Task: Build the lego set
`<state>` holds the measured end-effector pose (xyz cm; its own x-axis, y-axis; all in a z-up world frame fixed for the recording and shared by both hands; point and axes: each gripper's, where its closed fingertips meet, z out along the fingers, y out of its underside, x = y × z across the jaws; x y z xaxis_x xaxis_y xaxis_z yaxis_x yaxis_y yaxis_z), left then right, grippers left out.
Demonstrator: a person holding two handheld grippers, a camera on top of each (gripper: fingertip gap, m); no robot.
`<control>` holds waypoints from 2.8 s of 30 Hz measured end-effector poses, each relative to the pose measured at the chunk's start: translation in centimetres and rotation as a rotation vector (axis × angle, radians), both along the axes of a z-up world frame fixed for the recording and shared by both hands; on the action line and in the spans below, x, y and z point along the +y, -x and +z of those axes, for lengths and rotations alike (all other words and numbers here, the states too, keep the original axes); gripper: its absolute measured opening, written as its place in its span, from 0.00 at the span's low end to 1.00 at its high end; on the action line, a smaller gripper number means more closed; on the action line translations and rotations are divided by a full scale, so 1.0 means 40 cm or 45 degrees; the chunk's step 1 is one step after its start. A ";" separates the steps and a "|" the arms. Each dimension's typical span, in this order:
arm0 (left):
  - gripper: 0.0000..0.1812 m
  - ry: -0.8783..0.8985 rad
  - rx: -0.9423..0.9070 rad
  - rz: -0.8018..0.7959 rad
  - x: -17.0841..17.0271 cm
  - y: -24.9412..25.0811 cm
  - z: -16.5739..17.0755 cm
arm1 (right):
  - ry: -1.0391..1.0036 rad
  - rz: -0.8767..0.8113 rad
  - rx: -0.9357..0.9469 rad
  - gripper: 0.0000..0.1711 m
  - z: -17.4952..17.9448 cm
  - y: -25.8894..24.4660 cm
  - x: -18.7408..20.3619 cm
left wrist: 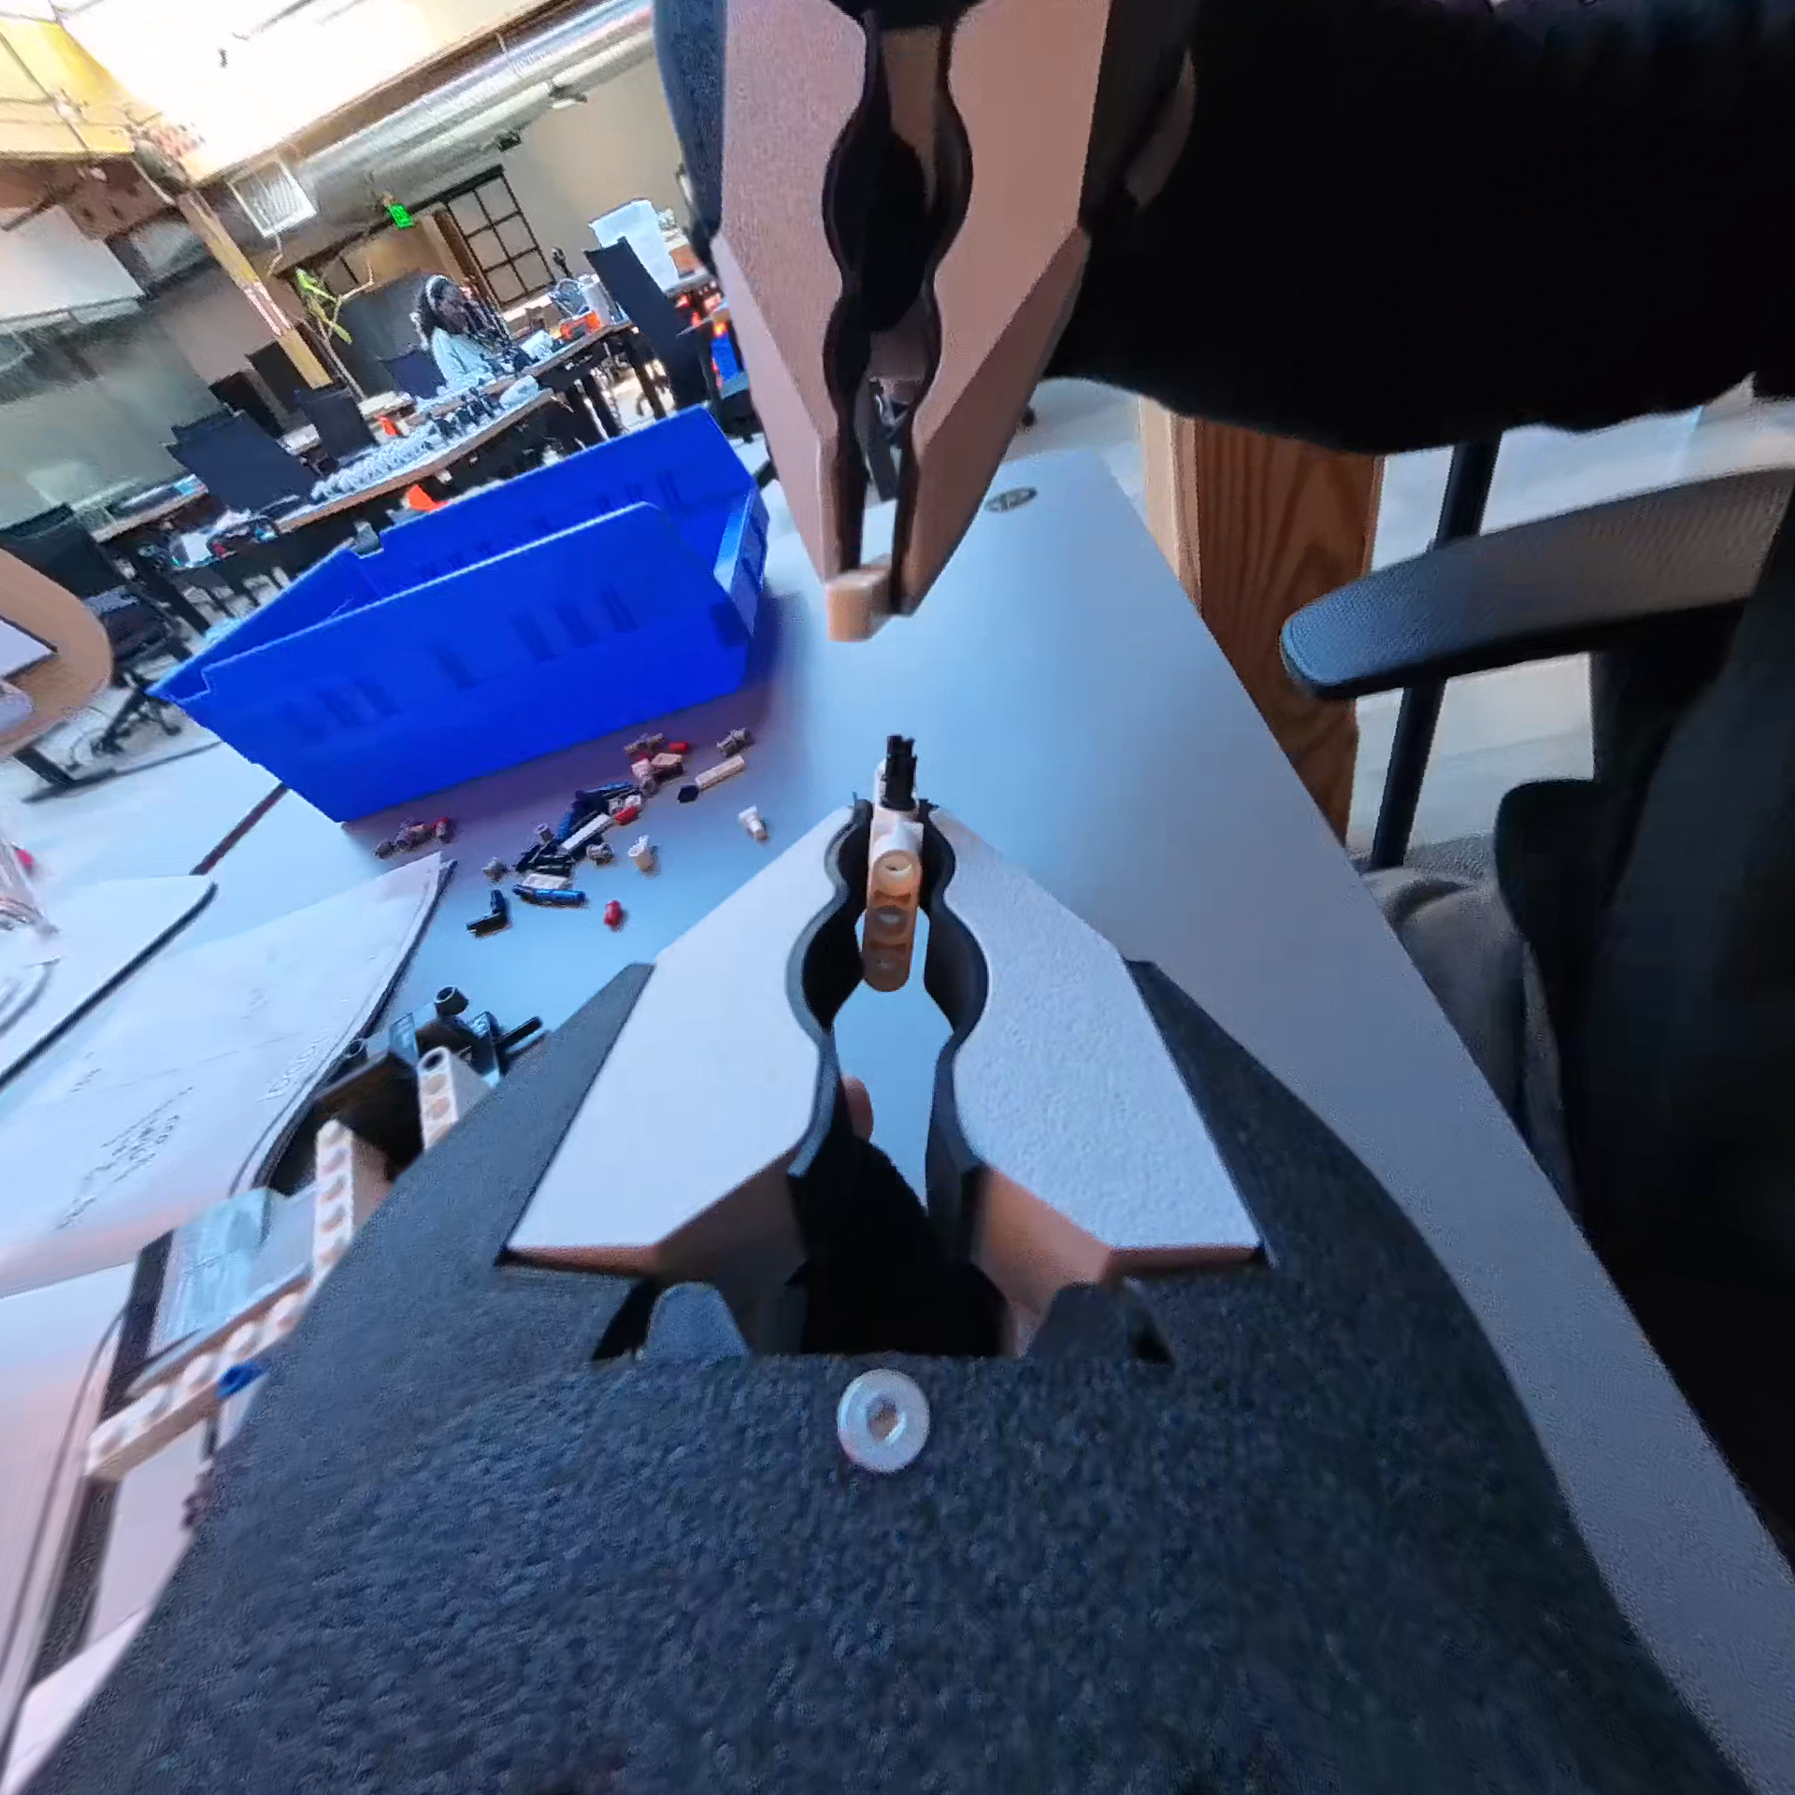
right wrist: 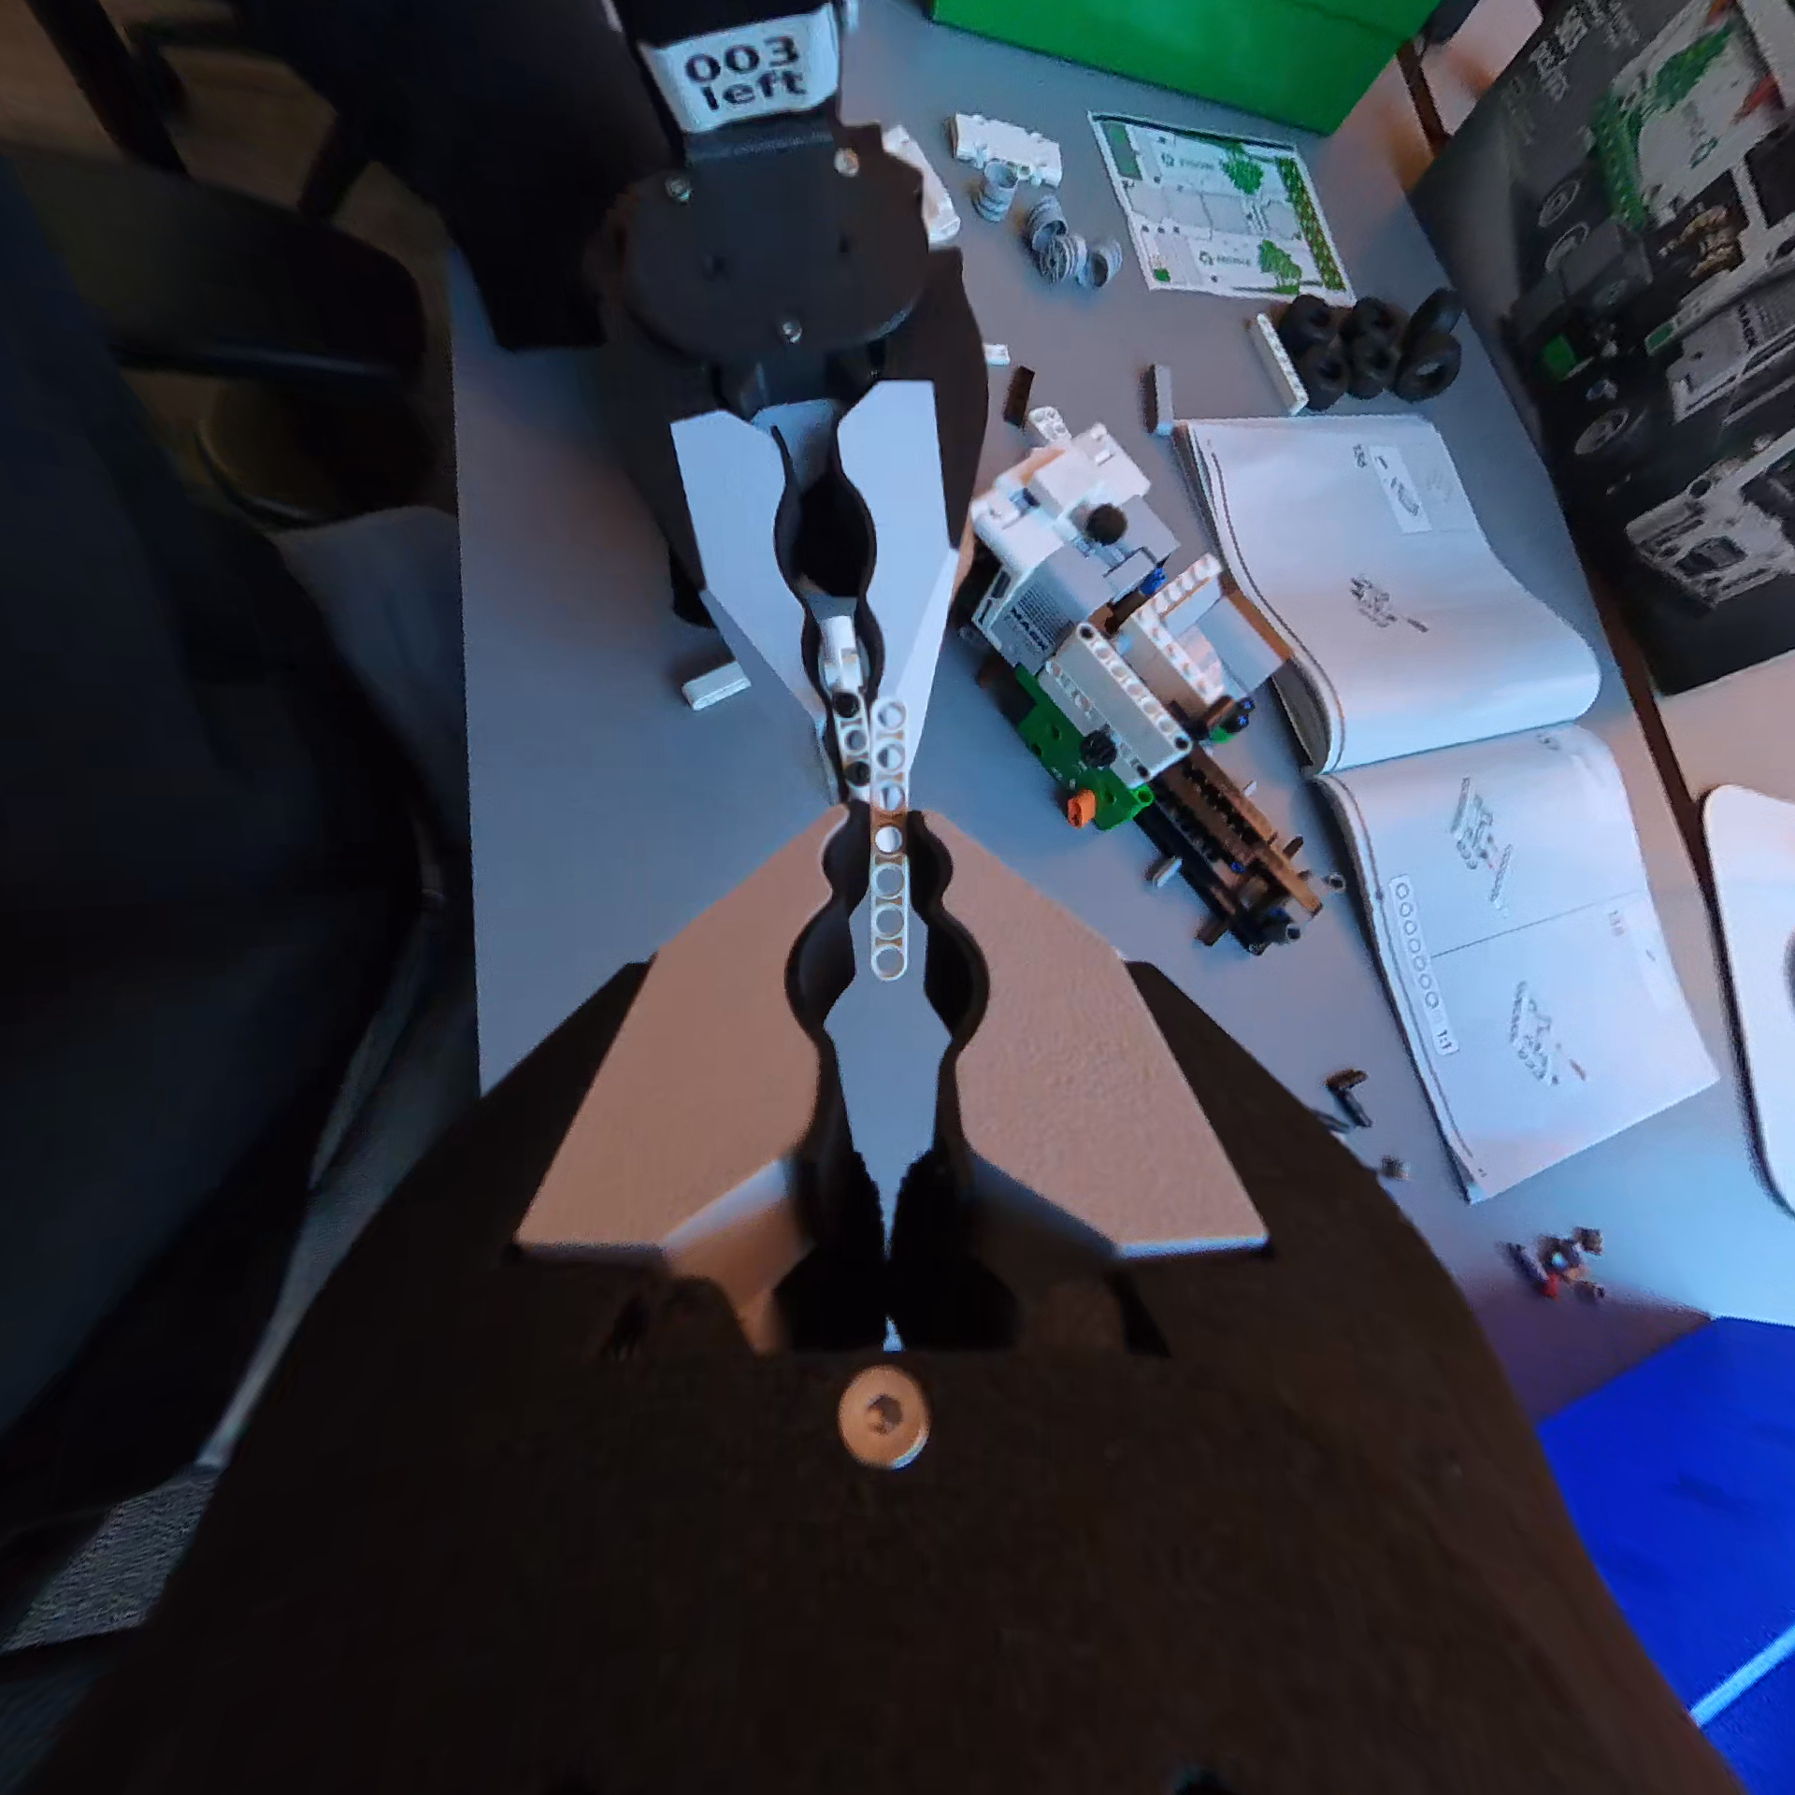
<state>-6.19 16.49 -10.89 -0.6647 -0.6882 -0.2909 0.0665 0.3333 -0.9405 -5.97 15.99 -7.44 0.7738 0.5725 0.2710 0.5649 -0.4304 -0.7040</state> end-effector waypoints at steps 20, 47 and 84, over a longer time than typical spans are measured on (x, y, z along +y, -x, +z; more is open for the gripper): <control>0.03 -0.104 0.007 -0.024 0.009 0.013 -0.028 | -0.001 0.130 -0.223 0.04 -0.052 0.059 0.031; 0.03 -0.036 0.064 -0.033 0.015 0.012 -0.022 | 0.060 0.126 -0.224 0.04 -0.058 0.046 0.047; 0.02 -0.055 0.023 -0.009 0.008 0.012 -0.019 | 0.052 0.131 -0.115 0.04 -0.056 0.050 0.040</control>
